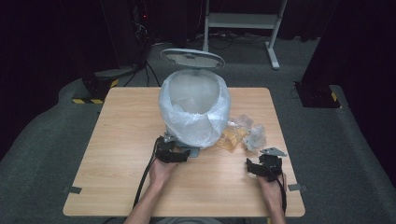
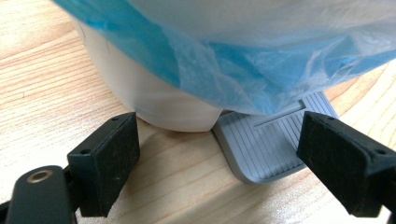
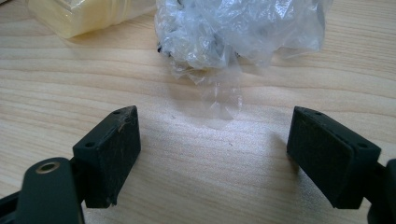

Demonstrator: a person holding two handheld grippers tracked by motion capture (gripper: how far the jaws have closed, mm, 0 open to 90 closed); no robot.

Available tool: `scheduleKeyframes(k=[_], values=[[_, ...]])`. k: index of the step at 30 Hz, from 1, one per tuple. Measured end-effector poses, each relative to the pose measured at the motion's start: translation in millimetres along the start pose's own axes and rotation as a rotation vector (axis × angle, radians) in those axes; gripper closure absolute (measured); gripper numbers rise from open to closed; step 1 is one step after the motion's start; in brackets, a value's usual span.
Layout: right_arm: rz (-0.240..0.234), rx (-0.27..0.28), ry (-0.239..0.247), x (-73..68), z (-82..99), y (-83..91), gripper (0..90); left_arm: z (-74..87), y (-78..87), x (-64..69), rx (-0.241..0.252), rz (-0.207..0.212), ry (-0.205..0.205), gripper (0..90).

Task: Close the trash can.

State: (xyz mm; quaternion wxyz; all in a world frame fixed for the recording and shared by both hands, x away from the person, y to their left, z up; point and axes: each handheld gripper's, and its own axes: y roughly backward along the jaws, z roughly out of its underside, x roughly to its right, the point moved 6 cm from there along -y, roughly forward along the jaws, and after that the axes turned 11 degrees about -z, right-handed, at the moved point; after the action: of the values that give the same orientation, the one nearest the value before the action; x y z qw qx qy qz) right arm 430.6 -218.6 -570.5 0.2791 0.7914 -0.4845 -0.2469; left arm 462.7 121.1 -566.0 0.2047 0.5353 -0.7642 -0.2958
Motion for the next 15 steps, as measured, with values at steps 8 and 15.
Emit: scheduleKeyframes(k=[8,15], values=[[-0.047,-0.003,-0.033,-0.7,3.4,7.6,19.9,1.6,-0.1,0.4,0.023,0.004,0.008,12.9],[-0.097,0.037,-0.026,-2.4,-1.2,18.2,21.1,2.1,0.1,0.4,0.029,0.004,0.009,13.3]])
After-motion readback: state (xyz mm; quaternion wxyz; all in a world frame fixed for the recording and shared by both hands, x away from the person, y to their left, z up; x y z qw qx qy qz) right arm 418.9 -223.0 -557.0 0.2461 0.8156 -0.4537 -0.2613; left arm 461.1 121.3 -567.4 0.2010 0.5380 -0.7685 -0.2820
